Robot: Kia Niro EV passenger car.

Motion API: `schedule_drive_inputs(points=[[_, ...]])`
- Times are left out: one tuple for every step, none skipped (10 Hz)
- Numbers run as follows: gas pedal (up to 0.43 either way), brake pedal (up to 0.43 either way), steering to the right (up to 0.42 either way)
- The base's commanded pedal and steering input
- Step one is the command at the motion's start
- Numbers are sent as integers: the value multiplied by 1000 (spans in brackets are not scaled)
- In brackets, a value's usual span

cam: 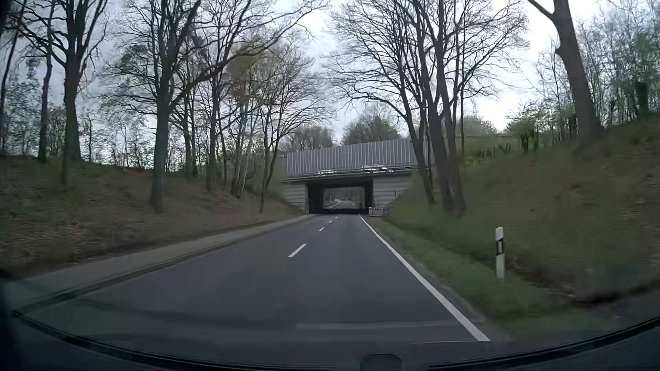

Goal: Follow the waypoints while adhering to traffic rules and regulations

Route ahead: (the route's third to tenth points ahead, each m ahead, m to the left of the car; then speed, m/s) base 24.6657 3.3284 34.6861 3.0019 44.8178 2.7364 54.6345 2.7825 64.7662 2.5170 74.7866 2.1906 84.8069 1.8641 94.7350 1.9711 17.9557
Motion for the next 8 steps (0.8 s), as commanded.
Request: schedule_drive_inputs(points=[[0,0,-5],[0,6,-5],[0,6,-5],[0,0,-3],[0,0,-2],[0,0,-1],[0,6,-1],[0,6,-1]])
